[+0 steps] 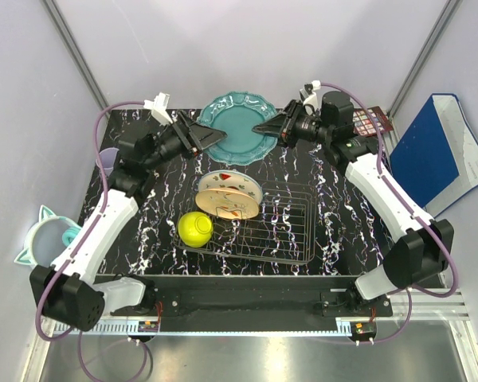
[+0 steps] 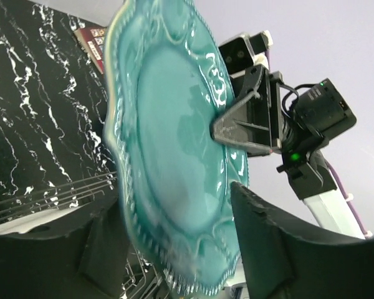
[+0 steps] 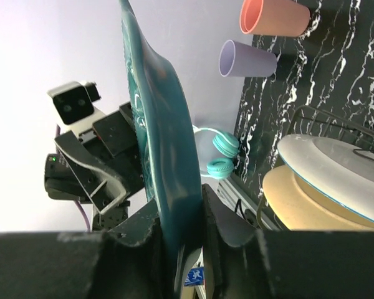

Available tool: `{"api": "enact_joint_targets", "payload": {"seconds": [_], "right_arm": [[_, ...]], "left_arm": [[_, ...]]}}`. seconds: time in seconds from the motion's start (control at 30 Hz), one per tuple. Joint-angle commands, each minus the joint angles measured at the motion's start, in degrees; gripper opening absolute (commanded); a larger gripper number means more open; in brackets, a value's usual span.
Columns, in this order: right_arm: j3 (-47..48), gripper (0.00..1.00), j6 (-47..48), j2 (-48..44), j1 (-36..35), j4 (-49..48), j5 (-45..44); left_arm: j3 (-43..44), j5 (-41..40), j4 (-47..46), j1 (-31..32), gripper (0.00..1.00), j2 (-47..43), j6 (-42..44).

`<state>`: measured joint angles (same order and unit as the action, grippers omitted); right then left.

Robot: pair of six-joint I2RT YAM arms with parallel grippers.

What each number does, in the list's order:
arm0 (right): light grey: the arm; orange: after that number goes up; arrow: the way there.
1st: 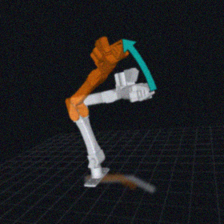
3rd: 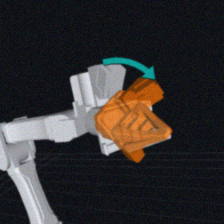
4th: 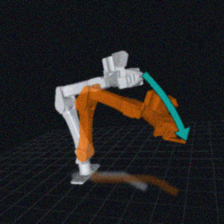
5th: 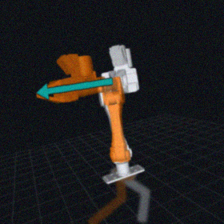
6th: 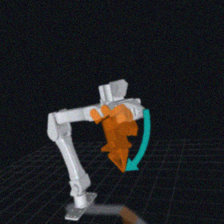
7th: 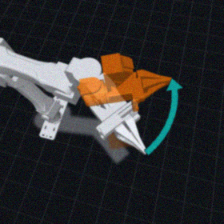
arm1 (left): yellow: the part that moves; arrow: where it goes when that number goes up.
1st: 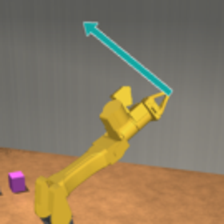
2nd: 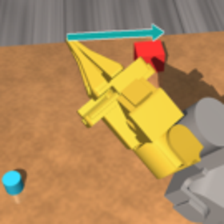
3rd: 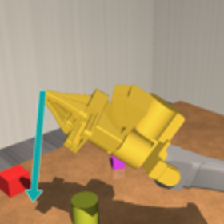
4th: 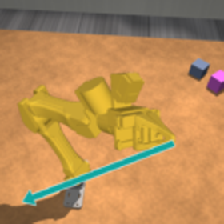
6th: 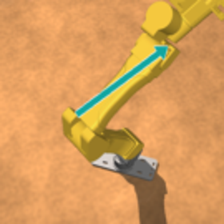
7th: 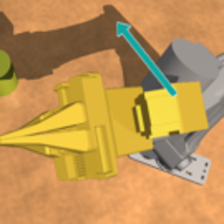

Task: Unload the mixed dishes from the dish rack
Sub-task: Place the plate at the center of the board.

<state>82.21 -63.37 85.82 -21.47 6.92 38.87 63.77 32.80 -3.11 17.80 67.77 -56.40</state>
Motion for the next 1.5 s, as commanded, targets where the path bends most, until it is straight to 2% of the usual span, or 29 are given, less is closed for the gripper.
{"api": "enact_joint_targets", "payload": {"seconds": [0.0,0.1,0.13,0.2,0.23,0.4,0.43,0.47,0.5,0.53,0.6,0.63,0.67,0.73,0.87,0.93,1.0,1.03,1.1,1.13,1.2,1.27,1.37,1.47], "right_arm": [[1.63,0.00,0.36,-1.54,-0.50,-7.27,4.98],[1.20,0.00,0.88,-1.53,-0.67,-7.36,5.60],[1.11,0.00,0.97,-1.53,-0.59,-5.53,5.69],[0.93,0.00,1.41,-1.53,-0.67,-5.34,5.95],[0.84,0.00,1.50,-1.53,-0.59,-5.16,6.04],[0.49,0.00,2.55,-1.62,-0.59,-4.81,6.22],[0.40,0.05,2.81,-1.71,-0.59,-4.81,5.87],[0.32,0.32,3.43,-1.88,-0.59,-4.81,5.78],[0.49,0.48,3.78,-2.15,-0.67,-4.20,5.51],[0.58,0.58,4.05,-2.24,-0.67,-3.50,4.47],[1.28,0.75,5.97,-3.11,-0.59,-0.70,2.80],[1.63,0.79,7.37,-3.38,-0.50,0.28,1.40],[2.15,0.87,8.26,-3.55,-0.50,1.25,0.77],[2.51,0.90,10.27,-4.34,-0.50,3.62,-0.11],[2.42,0.88,11.78,-4.00,-0.41,4.95,1.90],[2.07,0.82,12.22,-3.73,-0.41,4.95,3.13],[1.98,0.70,12.57,-2.94,-0.50,4.60,4.10],[1.98,0.55,12.92,-2.77,-0.50,4.51,4.71],[1.81,0.39,13.28,-2.33,-0.50,3.37,5.16],[1.72,0.26,13.28,-2.24,-0.41,2.93,5.07],[1.20,0.18,13.28,-2.15,-0.50,1.44,4.81],[0.32,0.14,12.75,-2.32,-0.41,-0.84,5.07],[-0.82,0.00,12.22,-2.94,-0.50,-3.30,4.02],[-1.36,0.00,11.34,-3.29,-0.41,-5.51,4.28]], "left_arm": [[3.64,1.21,-3.03,-0.14,0.56,1.58,0.33],[3.47,2.53,-4.61,-0.14,0.40,2.89,-0.73],[3.47,2.80,-4.79,-0.14,0.23,3.16,-0.99],[3.47,3.50,-5.06,-0.14,0.05,3.69,-1.08],[3.47,3.68,-5.06,-0.14,0.00,3.77,-0.99],[3.56,3.94,-5.50,-0.14,0.00,3.16,-0.64],[4.08,3.94,-5.24,-0.14,0.00,2.99,-0.47],[4.69,3.59,-4.45,-0.05,0.00,2.98,-0.03],[6.18,3.07,-1.75,-0.14,0.00,2.81,0.50],[6.80,2.80,-0.94,-0.14,0.00,2.72,1.20],[8.21,2.01,0.47,-0.14,0.00,2.72,0.95],[8.74,2.27,0.56,-0.22,0.00,3.07,0.51],[9.35,2.45,0.83,-0.22,0.00,3.33,0.07],[10.76,3.06,1.18,-0.22,0.00,4.47,-1.16],[11.99,5.52,-1.79,-0.22,0.00,6.50,-4.23],[11.73,6.57,-3.38,-0.22,0.00,6.94,-6.08],[11.29,7.28,-5.58,-0.22,0.00,7.55,-7.57],[11.29,8.15,-6.20,-0.22,0.00,7.73,-8.10],[11.20,9.04,-7.78,-0.14,0.00,8.87,-9.59],[11.12,10.08,-8.48,-0.14,0.00,9.31,-10.13],[10.50,10.44,-9.98,-0.14,0.00,9.66,-11.27],[10.15,11.32,-10.77,-0.14,0.00,9.75,-11.45],[10.24,12.38,-10.34,-0.14,0.00,9.93,-11.19],[10.59,12.38,-8.67,-0.14,0.00,10.01,-10.31]]}}
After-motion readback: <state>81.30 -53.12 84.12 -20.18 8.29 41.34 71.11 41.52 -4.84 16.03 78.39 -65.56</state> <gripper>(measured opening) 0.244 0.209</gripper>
